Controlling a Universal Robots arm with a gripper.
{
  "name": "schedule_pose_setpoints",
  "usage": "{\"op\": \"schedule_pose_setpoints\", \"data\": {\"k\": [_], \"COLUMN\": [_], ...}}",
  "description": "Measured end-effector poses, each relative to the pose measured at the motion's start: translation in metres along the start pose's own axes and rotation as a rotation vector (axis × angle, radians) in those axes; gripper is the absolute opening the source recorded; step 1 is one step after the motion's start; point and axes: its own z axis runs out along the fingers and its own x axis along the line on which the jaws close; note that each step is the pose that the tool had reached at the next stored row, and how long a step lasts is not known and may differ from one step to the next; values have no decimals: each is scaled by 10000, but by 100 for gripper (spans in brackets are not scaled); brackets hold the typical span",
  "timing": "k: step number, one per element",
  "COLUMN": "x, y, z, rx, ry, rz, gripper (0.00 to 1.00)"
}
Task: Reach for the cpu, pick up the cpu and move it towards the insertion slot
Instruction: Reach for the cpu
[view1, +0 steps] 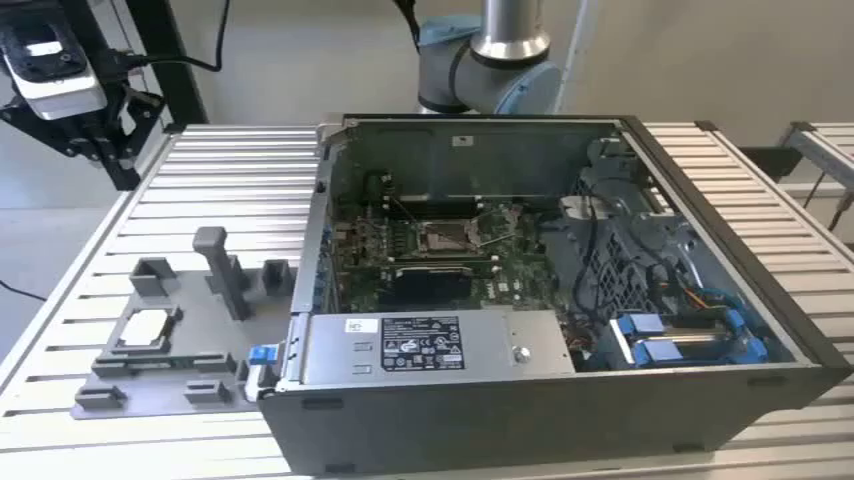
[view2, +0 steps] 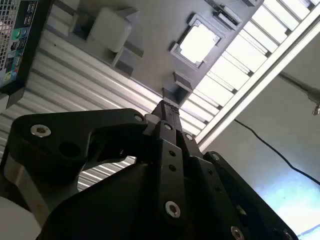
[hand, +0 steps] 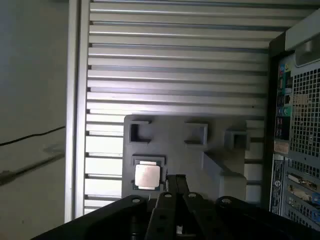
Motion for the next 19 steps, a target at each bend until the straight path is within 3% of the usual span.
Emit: {"op": "schedule_pose_setpoints", "data": {"k": [14,19], "x": [0,76], "y": [0,-30], "z": [0,2], "rx": [-1,-2], "ry": [1,-1], "rz": [0,1], "gripper": [0,0]}}
